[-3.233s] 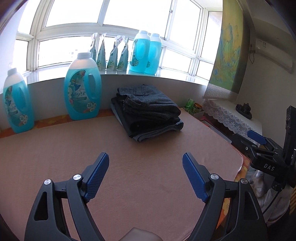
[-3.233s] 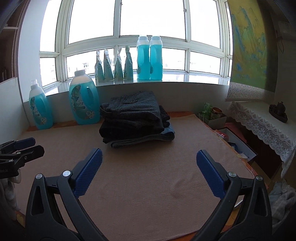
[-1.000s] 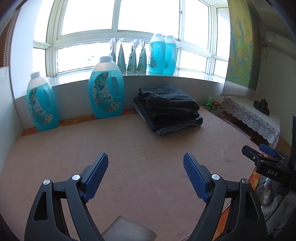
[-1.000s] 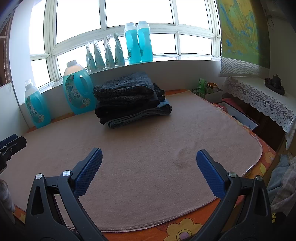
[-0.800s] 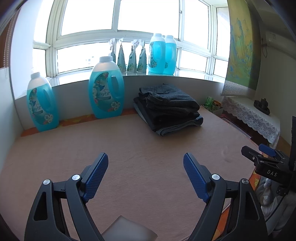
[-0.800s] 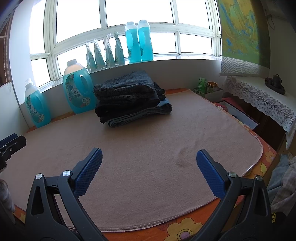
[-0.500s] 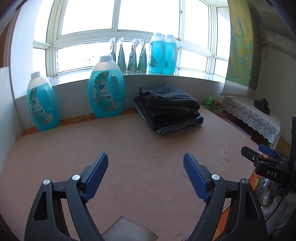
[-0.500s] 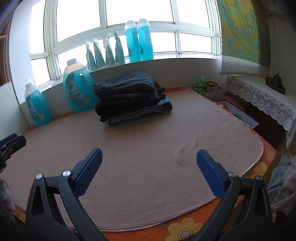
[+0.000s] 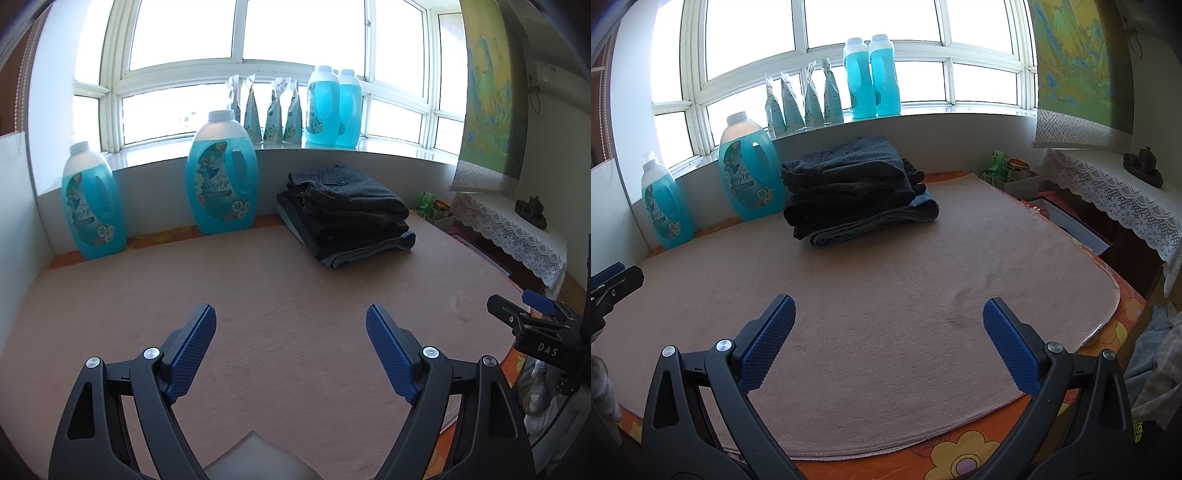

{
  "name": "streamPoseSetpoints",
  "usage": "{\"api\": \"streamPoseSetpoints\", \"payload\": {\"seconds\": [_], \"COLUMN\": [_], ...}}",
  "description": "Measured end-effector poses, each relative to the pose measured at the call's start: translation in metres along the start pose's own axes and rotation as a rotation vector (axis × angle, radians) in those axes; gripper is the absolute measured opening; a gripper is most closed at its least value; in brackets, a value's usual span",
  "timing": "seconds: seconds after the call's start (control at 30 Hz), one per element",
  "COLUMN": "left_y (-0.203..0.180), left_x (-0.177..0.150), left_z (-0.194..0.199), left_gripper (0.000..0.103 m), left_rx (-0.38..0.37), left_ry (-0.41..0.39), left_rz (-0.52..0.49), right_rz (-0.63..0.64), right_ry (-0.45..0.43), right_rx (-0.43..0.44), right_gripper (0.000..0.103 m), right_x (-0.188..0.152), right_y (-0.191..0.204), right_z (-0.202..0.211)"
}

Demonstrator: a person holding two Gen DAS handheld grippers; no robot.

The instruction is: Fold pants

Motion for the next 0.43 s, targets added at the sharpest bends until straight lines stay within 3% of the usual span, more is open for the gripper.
{"api": "streamPoseSetpoints", "payload": {"seconds": [0.43], "left_y": [-0.0006], "left_x": [-0.0021], "left_z": [0.0025], "left_gripper": [0.084], "left_rx": [0.001], "left_ry": [-0.026], "left_rz": [-0.007], "right_rz": [0.001], "right_ry": [0.005], "right_rx": [0.0], "right_gripper": [0.103], "right_x": [-0.002], "right_y": [0.0011], "right_z": [-0.0017]}}
Point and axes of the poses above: each gripper's, at about its wrist camera, not at the fingertips, and z roughly against the way its jaws point, y to its left, x to its top, the point moved 2 cm from there along -z, roughly the way its jaws point
